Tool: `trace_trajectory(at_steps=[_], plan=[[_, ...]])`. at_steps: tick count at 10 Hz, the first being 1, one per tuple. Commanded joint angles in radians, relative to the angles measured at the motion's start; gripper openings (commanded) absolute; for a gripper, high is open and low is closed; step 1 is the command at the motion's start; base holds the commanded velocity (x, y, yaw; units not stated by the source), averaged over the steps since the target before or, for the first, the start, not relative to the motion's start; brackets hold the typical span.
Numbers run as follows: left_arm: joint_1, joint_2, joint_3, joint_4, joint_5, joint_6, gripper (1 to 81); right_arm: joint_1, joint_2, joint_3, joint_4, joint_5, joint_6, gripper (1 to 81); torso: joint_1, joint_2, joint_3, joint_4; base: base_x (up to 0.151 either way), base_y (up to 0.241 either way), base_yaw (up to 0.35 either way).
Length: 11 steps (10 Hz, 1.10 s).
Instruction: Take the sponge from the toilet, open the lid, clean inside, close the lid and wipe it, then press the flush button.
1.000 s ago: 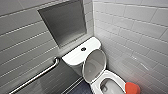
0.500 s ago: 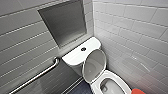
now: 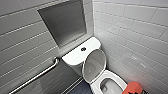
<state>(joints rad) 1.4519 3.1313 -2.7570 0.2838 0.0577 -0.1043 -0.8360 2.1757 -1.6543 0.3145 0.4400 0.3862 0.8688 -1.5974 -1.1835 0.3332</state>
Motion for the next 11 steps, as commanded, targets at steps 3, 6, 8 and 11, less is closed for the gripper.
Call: trace_trajectory(at_steps=[3,6,8,11], plan=[[0.009,-0.003,-0.006,-0.003,0.080,0.006,81.1,0.250,0.107,-0.084,-0.048,-0.225,-0.006,1.0,0.000,0.000,0.000,0.000,0.000,0.000,0.000],[0.009,-0.003,-0.006,-0.003,0.080,0.006,81.1,0.304,0.242,-0.226,-0.084,-0.323,-0.006,1.0,0.000,0.000,0.000,0.000,0.000,0.000,0.000],[0.009,-0.002,-0.006,-0.005,0.080,0.005,81.1,0.349,0.334,-0.327,-0.106,-0.377,-0.006,1.0,0.000,0.000,0.000,0.000,0.000,0.000,0.000],[0.009,-0.002,-0.006,-0.006,0.080,0.005,81.1,0.396,0.437,-0.438,-0.140,-0.403,-0.006,1.0,0.000,0.000,0.000,0.000,0.000,0.000,0.000]])
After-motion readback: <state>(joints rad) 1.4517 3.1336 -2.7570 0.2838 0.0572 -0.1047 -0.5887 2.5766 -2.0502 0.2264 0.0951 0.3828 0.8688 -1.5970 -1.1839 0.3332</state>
